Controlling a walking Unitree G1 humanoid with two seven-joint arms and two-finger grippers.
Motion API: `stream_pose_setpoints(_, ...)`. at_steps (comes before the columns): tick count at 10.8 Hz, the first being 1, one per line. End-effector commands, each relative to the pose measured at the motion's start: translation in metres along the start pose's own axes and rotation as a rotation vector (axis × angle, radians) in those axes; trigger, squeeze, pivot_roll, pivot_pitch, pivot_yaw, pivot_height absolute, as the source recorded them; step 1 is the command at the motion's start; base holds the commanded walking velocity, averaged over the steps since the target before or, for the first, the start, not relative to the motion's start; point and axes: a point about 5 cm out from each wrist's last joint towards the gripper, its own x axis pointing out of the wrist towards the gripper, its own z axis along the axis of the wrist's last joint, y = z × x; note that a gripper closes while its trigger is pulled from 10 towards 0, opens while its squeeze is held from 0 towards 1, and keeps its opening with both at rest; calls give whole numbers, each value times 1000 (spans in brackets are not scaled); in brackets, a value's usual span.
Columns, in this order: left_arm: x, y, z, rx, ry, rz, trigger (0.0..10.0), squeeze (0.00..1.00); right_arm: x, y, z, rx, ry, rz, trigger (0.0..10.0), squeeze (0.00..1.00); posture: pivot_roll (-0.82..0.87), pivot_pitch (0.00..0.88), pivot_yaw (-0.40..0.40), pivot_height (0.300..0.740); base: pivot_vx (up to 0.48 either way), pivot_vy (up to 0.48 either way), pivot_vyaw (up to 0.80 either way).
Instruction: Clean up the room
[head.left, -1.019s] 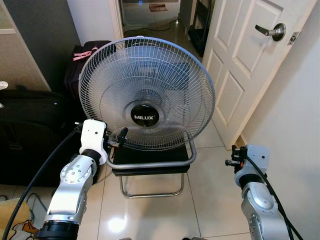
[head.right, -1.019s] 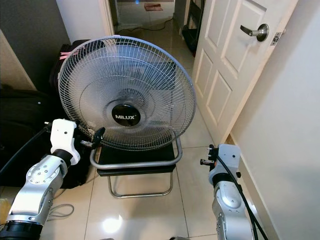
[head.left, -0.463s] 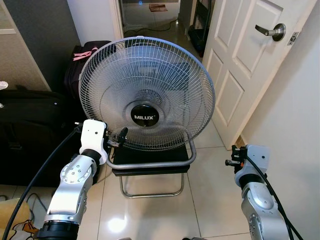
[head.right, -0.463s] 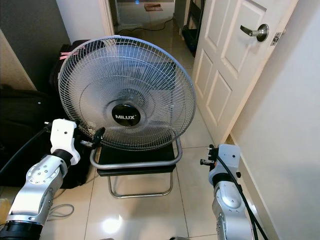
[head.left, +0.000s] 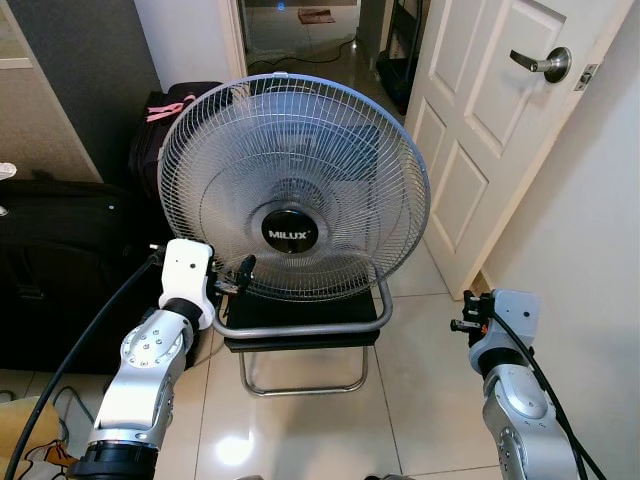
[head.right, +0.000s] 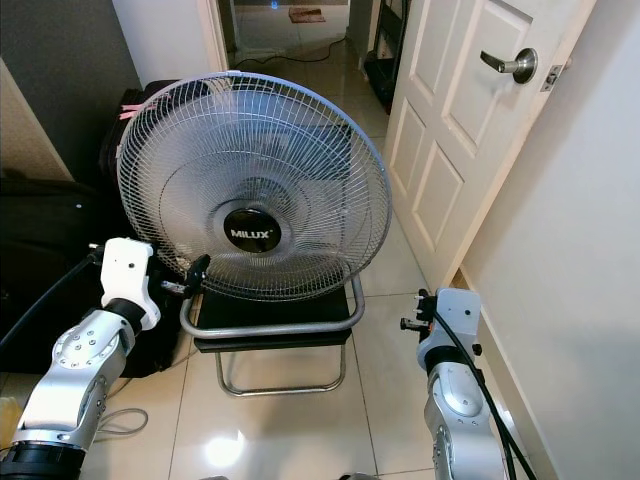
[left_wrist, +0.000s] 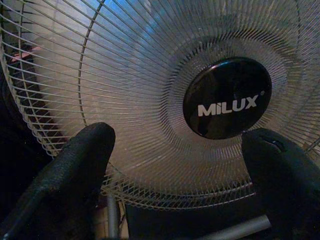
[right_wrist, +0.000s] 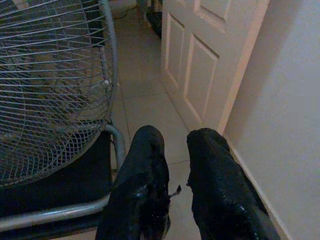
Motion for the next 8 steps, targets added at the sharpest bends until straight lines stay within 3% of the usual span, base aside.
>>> stream_pose_setpoints(1,-37,-19,-30,-139,161,45,10000,0,-18,-26,1,117,23,109,10000,0,-18,0,-41,740,0,0,0)
stream_pose_setpoints(4,-37,-20,-31,-126,161,40,10000,0,-18,-25,2,121,23,105,10000,0,-26,0,-41,740,0,0,0)
stream_pose_setpoints(5,-37,-13,-36,-103,167,9,10000,0,-12,-20,2,110,31,111,10000,0,-39,0,-23,740,0,0,0)
stream_pose_setpoints(6,-39,-7,-39,-90,170,-17,10000,0,-11,-18,0,109,39,113,10000,365,-37,0,-23,740,0,0,0)
stream_pose_setpoints(7,-43,-3,-39,-96,163,-34,10000,0,-11,-18,1,84,23,127,10000,1000,-35,0,-22,740,0,0,0)
stream_pose_setpoints(8,-52,2,-38,-142,150,-32,10000,0,-13,-18,3,48,14,149,10000,1000,-32,0,-22,740,0,0,800)
